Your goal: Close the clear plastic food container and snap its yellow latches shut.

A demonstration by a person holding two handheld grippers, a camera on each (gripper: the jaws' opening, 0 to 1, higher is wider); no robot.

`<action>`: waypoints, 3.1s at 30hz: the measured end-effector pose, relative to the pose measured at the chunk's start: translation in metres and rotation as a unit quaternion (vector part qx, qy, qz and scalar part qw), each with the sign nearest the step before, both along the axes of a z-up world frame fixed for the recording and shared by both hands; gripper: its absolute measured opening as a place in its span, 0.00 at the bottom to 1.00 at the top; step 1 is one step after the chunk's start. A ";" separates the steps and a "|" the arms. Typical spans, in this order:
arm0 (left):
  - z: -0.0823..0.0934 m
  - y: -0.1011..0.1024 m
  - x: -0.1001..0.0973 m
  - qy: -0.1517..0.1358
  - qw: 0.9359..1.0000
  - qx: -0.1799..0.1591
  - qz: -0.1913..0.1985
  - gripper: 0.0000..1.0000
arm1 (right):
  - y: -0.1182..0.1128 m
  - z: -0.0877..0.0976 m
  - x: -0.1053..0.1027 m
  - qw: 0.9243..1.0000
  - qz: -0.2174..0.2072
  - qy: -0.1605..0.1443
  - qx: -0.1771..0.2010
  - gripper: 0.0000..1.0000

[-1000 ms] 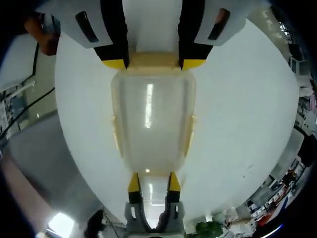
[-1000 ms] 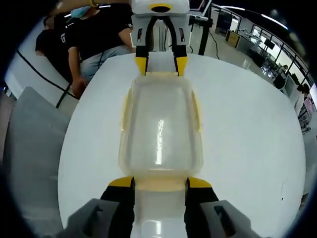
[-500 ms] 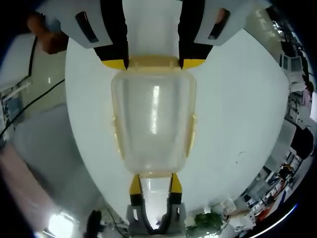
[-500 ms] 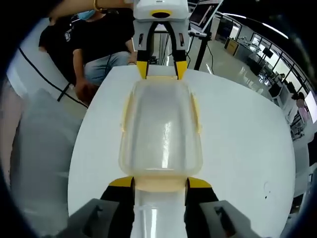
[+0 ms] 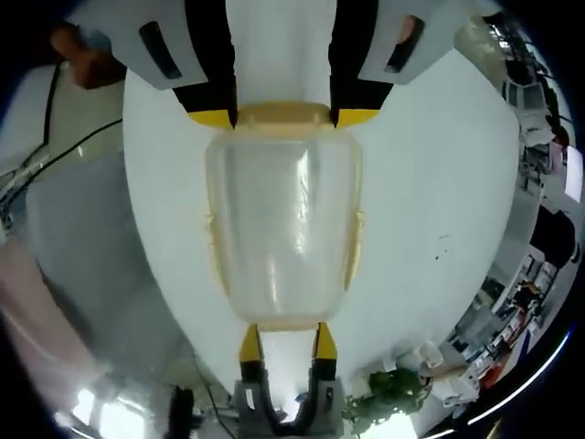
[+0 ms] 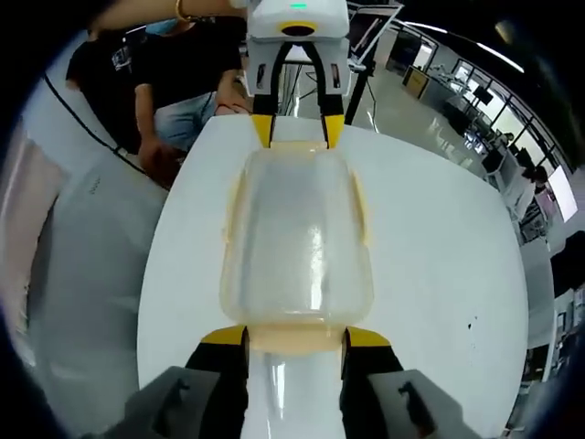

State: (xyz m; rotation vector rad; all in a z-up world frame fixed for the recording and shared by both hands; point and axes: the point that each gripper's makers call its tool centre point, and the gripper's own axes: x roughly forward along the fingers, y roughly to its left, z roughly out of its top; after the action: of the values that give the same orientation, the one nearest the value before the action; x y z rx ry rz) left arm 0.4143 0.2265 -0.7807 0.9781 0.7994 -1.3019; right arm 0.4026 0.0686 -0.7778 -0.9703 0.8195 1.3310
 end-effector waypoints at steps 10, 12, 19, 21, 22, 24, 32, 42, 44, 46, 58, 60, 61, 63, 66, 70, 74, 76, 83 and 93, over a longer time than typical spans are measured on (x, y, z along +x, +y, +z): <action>0.005 -0.047 -0.007 -0.005 1.000 -0.006 -0.022 0.37 | -0.049 0.003 -0.014 1.000 -0.022 -0.002 -0.009 0.37; 0.006 -0.056 -0.008 -0.007 1.000 -0.009 -0.026 0.37 | -0.058 0.003 -0.017 1.000 -0.026 -0.001 -0.009 0.37; 0.006 -0.083 -0.011 -0.005 0.999 -0.018 -0.030 0.38 | -0.084 0.003 -0.021 0.999 -0.032 0.002 -0.011 0.37; 0.006 -0.089 -0.012 -0.006 0.999 -0.018 -0.030 0.38 | -0.089 0.003 -0.021 0.999 -0.031 0.001 -0.012 0.37; 0.006 -0.091 -0.012 -0.006 0.999 -0.018 -0.029 0.38 | -0.090 0.003 -0.021 0.999 -0.031 0.001 -0.012 0.37; 0.006 -0.095 -0.012 -0.006 0.999 -0.017 -0.028 0.38 | -0.094 0.004 -0.021 0.999 -0.031 0.001 -0.013 0.37; 0.003 -0.110 -0.015 -0.002 1.000 -0.015 -0.021 0.38 | -0.110 0.001 -0.019 1.000 -0.021 0.004 -0.013 0.37; -0.002 -0.127 -0.010 0.010 1.000 -0.018 -0.009 0.38 | -0.128 -0.001 -0.011 1.000 -0.004 0.009 -0.024 0.37; -0.003 -0.130 -0.010 0.011 1.000 -0.019 -0.008 0.37 | -0.132 -0.001 -0.008 1.000 -0.002 0.011 -0.025 0.37; -0.003 -0.135 -0.007 0.011 1.000 -0.025 -0.001 0.37 | -0.136 -0.001 -0.004 1.000 0.001 0.009 -0.029 0.37; -0.009 -0.147 0.002 0.016 1.000 -0.024 0.011 0.38 | -0.148 -0.009 0.007 0.999 0.012 0.016 -0.038 0.37; -0.010 -0.148 0.003 0.019 0.999 -0.026 0.015 0.38 | -0.149 -0.012 0.009 0.999 0.015 0.017 -0.040 0.37; -0.011 -0.148 0.003 0.019 0.999 -0.025 0.016 0.38 | -0.150 -0.013 0.009 0.999 0.016 0.017 -0.040 0.37; -0.013 -0.148 0.004 0.021 0.999 -0.025 0.017 0.38 | -0.150 -0.015 0.011 0.999 0.018 0.020 -0.041 0.37; -0.016 -0.148 0.006 0.022 0.999 -0.024 0.021 0.38 | -0.150 -0.017 0.014 0.999 0.022 0.021 -0.041 0.37; -0.019 -0.148 0.009 0.025 0.999 -0.023 0.024 0.38 | -0.150 -0.021 0.017 0.999 0.025 0.023 -0.042 0.37; -0.022 -0.149 0.011 0.026 0.999 -0.022 0.027 0.38 | -0.151 -0.025 0.020 0.998 0.027 0.026 -0.045 0.37; -0.023 -0.148 0.011 0.028 0.999 -0.021 0.028 0.38 | -0.151 -0.028 0.021 0.998 0.029 0.029 -0.047 0.37; -0.027 -0.148 0.014 0.031 0.999 -0.020 0.033 0.38 | -0.150 -0.034 0.025 0.998 0.033 0.033 -0.049 0.37; -0.033 -0.148 0.018 0.036 0.998 -0.022 0.040 0.38 | -0.151 -0.040 0.032 0.997 0.040 0.041 -0.054 0.37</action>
State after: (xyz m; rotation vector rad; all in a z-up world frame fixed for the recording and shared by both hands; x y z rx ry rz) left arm 0.4321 0.0780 -0.8142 0.8600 0.8530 -1.2870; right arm 0.4348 -0.0827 -0.8180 -1.0476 0.9321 1.4143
